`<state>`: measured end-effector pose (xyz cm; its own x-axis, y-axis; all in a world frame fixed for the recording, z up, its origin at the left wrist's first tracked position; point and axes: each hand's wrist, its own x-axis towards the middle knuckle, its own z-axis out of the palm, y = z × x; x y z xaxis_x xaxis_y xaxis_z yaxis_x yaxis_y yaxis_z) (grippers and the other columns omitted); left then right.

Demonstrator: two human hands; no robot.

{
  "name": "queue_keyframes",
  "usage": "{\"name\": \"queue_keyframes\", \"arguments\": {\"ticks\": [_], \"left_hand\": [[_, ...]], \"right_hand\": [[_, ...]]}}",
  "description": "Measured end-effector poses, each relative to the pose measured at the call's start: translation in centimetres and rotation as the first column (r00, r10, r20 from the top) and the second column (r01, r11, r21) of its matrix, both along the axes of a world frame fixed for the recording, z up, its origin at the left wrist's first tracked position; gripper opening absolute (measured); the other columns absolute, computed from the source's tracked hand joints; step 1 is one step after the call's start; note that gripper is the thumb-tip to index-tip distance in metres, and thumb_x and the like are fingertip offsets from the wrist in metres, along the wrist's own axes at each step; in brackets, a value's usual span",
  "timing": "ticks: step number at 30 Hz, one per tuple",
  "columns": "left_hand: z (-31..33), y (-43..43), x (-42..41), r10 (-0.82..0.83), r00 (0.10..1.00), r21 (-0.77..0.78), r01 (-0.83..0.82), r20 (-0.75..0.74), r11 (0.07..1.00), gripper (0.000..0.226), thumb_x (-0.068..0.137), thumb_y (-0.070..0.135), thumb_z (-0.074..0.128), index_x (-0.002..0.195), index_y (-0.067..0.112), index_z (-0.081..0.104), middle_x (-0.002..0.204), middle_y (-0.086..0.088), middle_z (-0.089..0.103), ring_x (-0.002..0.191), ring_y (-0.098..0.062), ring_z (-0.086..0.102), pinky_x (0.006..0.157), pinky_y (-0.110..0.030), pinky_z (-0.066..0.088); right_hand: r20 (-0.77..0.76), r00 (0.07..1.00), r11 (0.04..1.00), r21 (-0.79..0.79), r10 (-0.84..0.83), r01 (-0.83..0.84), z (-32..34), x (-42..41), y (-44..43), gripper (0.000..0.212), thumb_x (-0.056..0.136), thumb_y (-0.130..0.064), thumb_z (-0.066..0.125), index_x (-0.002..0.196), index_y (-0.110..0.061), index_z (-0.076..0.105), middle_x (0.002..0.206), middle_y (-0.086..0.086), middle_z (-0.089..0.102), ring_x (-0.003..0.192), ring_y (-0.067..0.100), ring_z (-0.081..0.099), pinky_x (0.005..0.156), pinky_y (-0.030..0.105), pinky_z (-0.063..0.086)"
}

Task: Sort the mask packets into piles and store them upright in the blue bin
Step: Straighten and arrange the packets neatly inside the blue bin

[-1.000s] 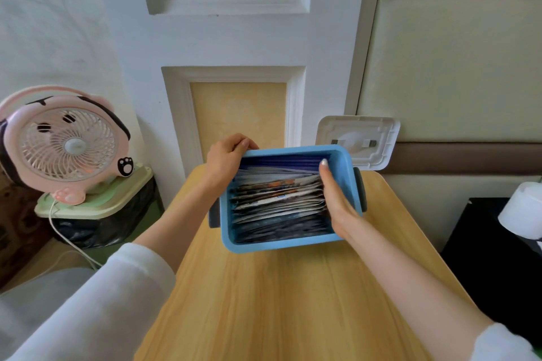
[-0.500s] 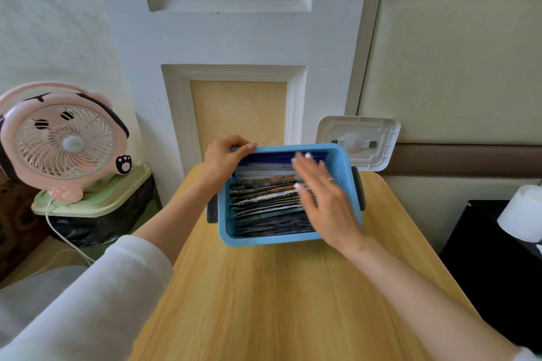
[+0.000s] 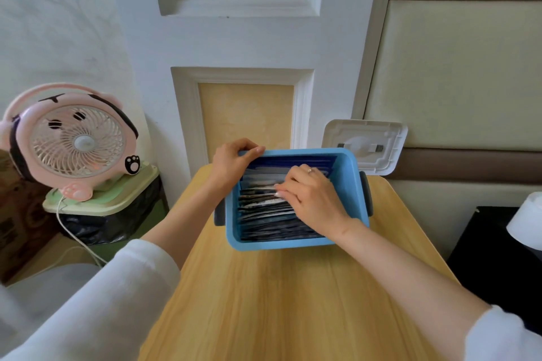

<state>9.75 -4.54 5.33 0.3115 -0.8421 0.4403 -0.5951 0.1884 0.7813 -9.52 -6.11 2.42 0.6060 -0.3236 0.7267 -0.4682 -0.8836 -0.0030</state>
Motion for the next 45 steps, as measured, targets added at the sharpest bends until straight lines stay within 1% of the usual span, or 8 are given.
{"name": "queue_keyframes", "arguments": {"ticks": [4,12,17,21,23,28,33,45], "left_hand": [[0.1,-0.5,0.4,-0.011,1.0,0.003,0.011,-0.002,1.0,0.021,0.085,0.039,0.064,0.083,0.019,0.069,0.081,-0.001,0.069,0.083,-0.021,0.064,0.083,-0.047,0.051],[0.2,-1.3,0.5,-0.017,0.996,0.064,0.022,-0.084,0.998,0.026,0.084,0.04,0.064,0.085,0.015,0.072,0.083,-0.005,0.07,0.084,-0.023,0.064,0.082,-0.044,0.051],[0.4,-2.0,0.5,-0.029,0.993,0.112,0.042,-0.118,0.993,0.025,0.085,0.037,0.064,0.082,0.013,0.07,0.076,-0.002,0.066,0.074,-0.017,0.06,0.07,-0.034,0.048],[-0.3,-1.9,0.7,-0.029,0.985,0.223,0.067,-0.171,0.973,0.027,0.086,0.036,0.063,0.082,0.01,0.068,0.077,-0.006,0.066,0.071,-0.017,0.06,0.069,-0.031,0.049],[-1.3,-1.3,0.6,-0.048,0.981,0.303,0.103,-0.186,0.947,0.031,0.088,0.035,0.062,0.086,0.005,0.068,0.077,-0.008,0.065,0.066,-0.015,0.059,0.063,-0.026,0.048],[-1.2,0.0,-1.0,-0.173,0.974,0.383,0.216,-0.145,0.898,0.036,0.091,0.035,0.056,0.098,0.002,0.067,0.086,-0.01,0.068,0.07,-0.013,0.061,0.061,-0.019,0.049],[-1.1,2.8,-2.2,-0.306,0.942,0.408,0.335,-0.138,0.849,0.031,0.091,0.034,0.056,0.091,0.005,0.067,0.081,-0.003,0.067,0.072,-0.01,0.06,0.057,-0.006,0.045],[-2.3,11.4,-5.0,-0.532,0.836,0.341,0.542,-0.134,0.768,0.027,0.081,0.035,0.056,0.084,0.009,0.064,0.079,-0.002,0.069,0.073,-0.01,0.064,0.068,-0.024,0.051]], "right_hand": [[-0.229,0.97,0.996,0.007,-0.083,0.087,-1.5,-0.1,2.5,0.065,0.097,-0.051,0.028,0.147,-0.01,0.027,0.155,0.007,0.024,0.144,0.022,0.018,0.117,0.047,0.016],[-0.395,0.913,0.977,0.131,-0.106,0.17,-1.2,0.5,2.8,0.073,0.096,-0.059,0.01,0.15,-0.014,-0.007,0.157,0.002,-0.015,0.144,0.013,-0.017,0.119,0.044,0.0],[-0.304,0.952,0.966,0.227,-0.047,0.12,0.0,0.2,2.0,0.066,0.096,-0.055,0.014,0.151,-0.02,0.001,0.158,-0.005,-0.006,0.145,0.008,-0.008,0.119,0.037,-0.006],[-0.097,0.995,0.829,0.557,0.005,0.051,1.5,-0.7,-0.1,0.037,0.09,-0.035,0.058,0.125,-0.023,0.059,0.13,-0.004,0.058,0.122,0.011,0.047,0.107,0.032,0.034],[-0.12,0.993,0.82,0.565,-0.023,0.087,2.5,-1.1,-1.2,0.02,0.081,-0.026,0.07,0.101,-0.022,0.072,0.101,-0.003,0.064,0.097,0.012,0.056,0.091,0.03,0.045],[-0.279,0.958,0.728,0.67,0.066,0.145,4.8,-1.8,-1.5,0.007,0.074,-0.021,0.077,0.075,-0.022,0.07,0.079,-0.009,0.059,0.073,0.005,0.053,0.072,0.026,0.047],[-0.386,0.912,0.823,0.556,0.136,0.113,5.1,-4.4,2.3,0.013,0.074,-0.028,0.076,0.07,-0.031,0.063,0.077,-0.012,0.064,0.072,0.004,0.054,0.067,0.021,0.043],[-0.408,0.861,0.874,0.48,0.303,-0.079,3.7,-9.9,11.3,0.012,0.077,-0.039,0.064,0.07,-0.03,0.062,0.064,-0.017,0.057,0.061,-0.004,0.048,0.058,0.014,0.04]]}}
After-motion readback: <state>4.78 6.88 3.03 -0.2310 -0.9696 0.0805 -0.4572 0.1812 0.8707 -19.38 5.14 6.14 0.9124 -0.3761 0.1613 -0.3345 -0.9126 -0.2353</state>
